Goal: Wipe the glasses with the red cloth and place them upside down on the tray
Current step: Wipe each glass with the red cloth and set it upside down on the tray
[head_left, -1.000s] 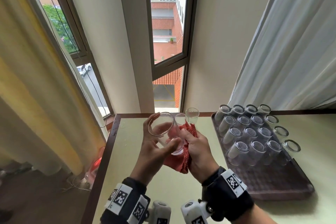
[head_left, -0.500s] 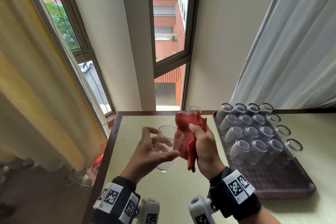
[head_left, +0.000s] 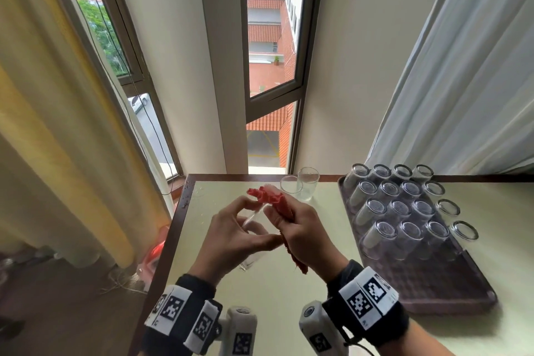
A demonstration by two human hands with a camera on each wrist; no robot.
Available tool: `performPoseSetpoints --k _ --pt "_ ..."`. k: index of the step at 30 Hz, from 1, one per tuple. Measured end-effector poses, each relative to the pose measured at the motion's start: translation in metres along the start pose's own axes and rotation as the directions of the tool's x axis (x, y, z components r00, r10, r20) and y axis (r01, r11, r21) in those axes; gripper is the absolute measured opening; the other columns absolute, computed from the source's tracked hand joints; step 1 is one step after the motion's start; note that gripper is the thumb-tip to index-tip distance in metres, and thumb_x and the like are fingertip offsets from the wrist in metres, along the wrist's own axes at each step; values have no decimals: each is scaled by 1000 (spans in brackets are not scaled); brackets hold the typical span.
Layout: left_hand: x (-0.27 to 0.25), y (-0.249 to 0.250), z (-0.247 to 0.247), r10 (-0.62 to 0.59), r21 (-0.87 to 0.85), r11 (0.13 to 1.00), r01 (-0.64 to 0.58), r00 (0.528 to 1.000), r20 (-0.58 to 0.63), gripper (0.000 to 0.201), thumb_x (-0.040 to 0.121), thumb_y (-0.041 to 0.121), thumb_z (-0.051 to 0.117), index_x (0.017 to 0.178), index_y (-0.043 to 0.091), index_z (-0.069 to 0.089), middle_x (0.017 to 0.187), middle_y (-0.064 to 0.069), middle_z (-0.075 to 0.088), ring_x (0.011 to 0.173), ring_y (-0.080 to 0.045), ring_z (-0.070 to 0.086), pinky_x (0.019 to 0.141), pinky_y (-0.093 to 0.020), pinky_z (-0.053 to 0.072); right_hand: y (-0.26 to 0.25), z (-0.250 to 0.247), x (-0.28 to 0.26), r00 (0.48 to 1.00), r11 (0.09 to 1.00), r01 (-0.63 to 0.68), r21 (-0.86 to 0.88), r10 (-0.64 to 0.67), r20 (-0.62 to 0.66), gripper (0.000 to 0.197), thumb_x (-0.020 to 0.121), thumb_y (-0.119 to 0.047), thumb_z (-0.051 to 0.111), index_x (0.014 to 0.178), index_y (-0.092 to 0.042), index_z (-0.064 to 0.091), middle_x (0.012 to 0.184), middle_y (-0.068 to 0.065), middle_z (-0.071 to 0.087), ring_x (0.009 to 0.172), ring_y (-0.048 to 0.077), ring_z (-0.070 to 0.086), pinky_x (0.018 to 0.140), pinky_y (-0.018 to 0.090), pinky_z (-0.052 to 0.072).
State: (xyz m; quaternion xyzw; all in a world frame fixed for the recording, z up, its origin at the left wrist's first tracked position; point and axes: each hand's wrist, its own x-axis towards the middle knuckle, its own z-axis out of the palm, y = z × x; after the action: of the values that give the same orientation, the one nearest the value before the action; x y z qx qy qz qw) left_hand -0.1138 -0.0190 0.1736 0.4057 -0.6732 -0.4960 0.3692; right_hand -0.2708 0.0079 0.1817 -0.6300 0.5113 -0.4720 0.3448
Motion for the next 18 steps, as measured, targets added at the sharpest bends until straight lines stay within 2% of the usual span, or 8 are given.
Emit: performPoseSetpoints --k 2,4,6,9,12,15,16,18 --pt "-1 2 2 -16 -47 999 16 1000 1 70 51 45 89 111 22 60 79 -11 75 75 -29 74 77 -43 62 1 -2 0 999 998 33 -53 -35 -39 47 92 -35 54 136 -18 57 116 -3 71 106 11 66 96 28 53" --pt "-1 7 3 -9 -74 997 11 1000 19 72 51 43 89 113 23 60 79 -11 75 75 -29 74 75 -39 61 2 -4 -1 999 997 36 -68 -39 -37 57 91 -46 53 141 -19 52 125 0 68 112 10 65 99 30 52" --pt "1 12 1 6 -84 996 -3 999 38 73 52 42 90 115 22 60 84 -10 76 77 -27 74 71 -33 60 2 -6 -2 1000 1000 -14 -8 14 -5 59 87 -55 51 138 -27 52 125 -1 67 116 13 63 100 36 51" --pt "7 15 -1 20 -48 999 -17 998 62 71 52 42 91 112 18 60 87 -9 76 78 -26 75 69 -35 61 0 -11 -1 998 992 -59 112 54 43 49 86 -51 54 128 -25 57 112 -2 71 105 15 68 93 39 55" --pt "7 15 2 5 -51 999 -4 1000 17 75 50 47 89 112 19 59 83 -10 76 77 -25 74 72 -37 62 -6 -13 0 1000 997 22 70 -21 -10 36 92 -36 54 122 -19 63 86 -22 71 83 -3 67 77 17 51" --pt "8 14 4 -9 -80 997 10 1000 6 79 49 48 89 115 18 57 82 -12 76 78 -27 74 77 -41 61 -7 -14 1 994 994 102 44 -99 -54 45 94 -31 57 130 -4 61 85 -24 67 81 -7 64 77 11 47" --pt "8 14 3 -11 -83 997 12 1000 8 80 48 48 89 116 17 57 82 -12 76 79 -27 74 78 -42 61 -6 -15 1 995 994 92 51 -89 -50 38 96 -25 59 125 -2 62 77 -27 65 74 -9 63 73 9 46" --pt "11 14 2 -17 -84 996 17 1000 6 81 49 48 90 116 16 58 82 -12 76 80 -28 74 79 -46 61 -4 -16 2 998 996 60 64 -60 -2 13 98 -12 58 110 -15 63 62 -31 61 64 -9 60 66 8 44"
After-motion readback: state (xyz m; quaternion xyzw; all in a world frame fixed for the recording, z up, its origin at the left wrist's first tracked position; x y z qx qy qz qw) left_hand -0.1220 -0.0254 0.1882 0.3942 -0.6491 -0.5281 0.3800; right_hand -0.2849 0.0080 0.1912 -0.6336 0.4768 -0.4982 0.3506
